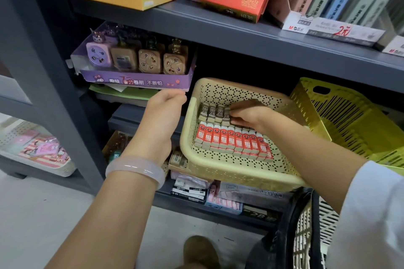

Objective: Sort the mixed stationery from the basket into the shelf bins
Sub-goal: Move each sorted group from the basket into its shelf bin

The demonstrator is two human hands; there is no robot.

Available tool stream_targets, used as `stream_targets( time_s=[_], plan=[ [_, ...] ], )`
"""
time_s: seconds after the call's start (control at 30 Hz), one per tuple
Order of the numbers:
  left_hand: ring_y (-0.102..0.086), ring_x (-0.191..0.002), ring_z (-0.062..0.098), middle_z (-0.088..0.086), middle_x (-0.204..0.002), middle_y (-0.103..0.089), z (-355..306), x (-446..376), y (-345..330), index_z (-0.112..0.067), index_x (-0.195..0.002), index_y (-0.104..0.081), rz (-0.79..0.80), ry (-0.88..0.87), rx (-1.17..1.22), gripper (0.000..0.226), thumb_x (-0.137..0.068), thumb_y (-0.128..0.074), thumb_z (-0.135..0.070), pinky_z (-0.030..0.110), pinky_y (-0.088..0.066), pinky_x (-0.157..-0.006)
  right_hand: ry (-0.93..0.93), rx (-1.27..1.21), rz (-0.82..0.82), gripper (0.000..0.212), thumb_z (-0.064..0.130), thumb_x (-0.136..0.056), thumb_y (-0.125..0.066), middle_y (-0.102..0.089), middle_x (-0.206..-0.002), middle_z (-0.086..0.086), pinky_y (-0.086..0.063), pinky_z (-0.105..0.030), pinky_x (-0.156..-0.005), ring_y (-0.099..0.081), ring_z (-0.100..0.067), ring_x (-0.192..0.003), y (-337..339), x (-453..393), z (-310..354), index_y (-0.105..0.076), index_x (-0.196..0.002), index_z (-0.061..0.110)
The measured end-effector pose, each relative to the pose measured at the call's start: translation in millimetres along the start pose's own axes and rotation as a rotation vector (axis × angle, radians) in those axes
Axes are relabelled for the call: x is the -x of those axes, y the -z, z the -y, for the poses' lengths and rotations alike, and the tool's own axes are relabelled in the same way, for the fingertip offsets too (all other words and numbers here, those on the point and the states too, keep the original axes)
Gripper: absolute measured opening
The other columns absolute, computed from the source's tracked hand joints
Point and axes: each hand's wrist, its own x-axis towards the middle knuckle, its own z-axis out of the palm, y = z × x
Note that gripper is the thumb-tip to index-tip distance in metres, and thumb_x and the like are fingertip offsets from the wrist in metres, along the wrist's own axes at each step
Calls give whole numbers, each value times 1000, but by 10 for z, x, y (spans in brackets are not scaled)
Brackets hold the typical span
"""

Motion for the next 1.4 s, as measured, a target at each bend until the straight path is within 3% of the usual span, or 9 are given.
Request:
stream_targets(
  time_s=[0.13, 0.23, 0.33, 0.5, 0.77, 0.93, 1.17, 1.23, 1.4],
  plan=[
    [-55, -106, 12, -10, -98, -61, 16, -11, -36, -25, -83, -60, 17, 2, -5, 21, -92, -48, -11, 29, -43, -93, 242, 489, -56, 45, 30, -86, -63, -55, -131, -2, -45, -27, -93, -62, -20, -103, 28, -4, 35, -53, -129, 20],
    [-57, -95, 8, -10, -92, -62, 21, -17, -60, -24, -82, -61, 16, 7, 7, 21, -91, -48, -11, 21, -44, -78, 407, 856, 7, 70, 56, -79, -61, -36, -147, -1, -32, -30, -104, -40, -22, -131, 17, -25, 71, -38, -139, 29],
    [-57, -82, 5, -9, -86, -61, 30, -24, -81, -23, -79, -60, 14, 7, 3, 22, -90, -47, -9, 20, -46, -71, 459, 1028, 86, 86, 66, -73, -59, -32, -148, -4, -30, -30, -108, -34, -21, -134, -115, -76, 77, -30, -144, 26],
    [-57, -73, 5, -7, -81, -61, 44, -19, -97, -22, -80, -61, 5, 28, 10, 21, -91, -48, -10, 19, -47, -62, 456, 1046, -16, 79, 67, -72, -57, -38, -136, -9, -39, -36, -102, -45, -26, -122, -286, -167, 52, -35, -138, 29],
    [-57, -88, 7, -8, -88, -62, 26, -21, -72, -23, -80, -61, -10, 25, -4, 22, -91, -48, -9, 23, -46, -81, 505, 1041, 28, 71, 53, -80, -60, -38, -138, -10, -35, -31, -99, -40, -25, -126, -196, -154, 25, -33, -141, 27],
    [-57, -82, 5, -9, -85, -62, 37, -10, -70, -23, -81, -61, -7, 27, 4, 21, -91, -48, -10, 21, -46, -71, 501, 1050, 140, 77, 40, -83, -64, -25, -152, -5, -22, -30, -110, -26, -22, -137, -1, -115, 9, -23, -146, 22],
    [-57, -73, 2, -9, -79, -61, 33, 11, -92, -23, -78, -61, -27, 5, 17, 22, -91, -48, -9, 13, -48, -57, 553, 966, 129, 67, 28, -84, -64, -36, -144, -6, -30, -26, -101, -37, -21, -129, -11, -124, -24, -31, -143, 24],
    [-56, -73, -1, -11, -80, -61, 32, 43, -94, -24, -78, -61, -74, -33, 7, 23, -90, -49, -9, 8, -47, -53, 565, 950, 140, 66, 29, -85, -64, -36, -142, -7, -30, -24, -98, -37, -21, -127, 24, -70, -25, -32, -142, 24],
    [-56, -75, -11, -18, -83, -60, -36, 342, -144, -31, -79, -60, -180, -318, -131, 29, -88, -48, -6, 12, -44, -70, 609, 849, 129, 52, 33, -89, -58, -47, -138, 2, -33, -18, -90, -49, -9, -112, 258, 373, -5, -41, -137, 24]
  ],
)
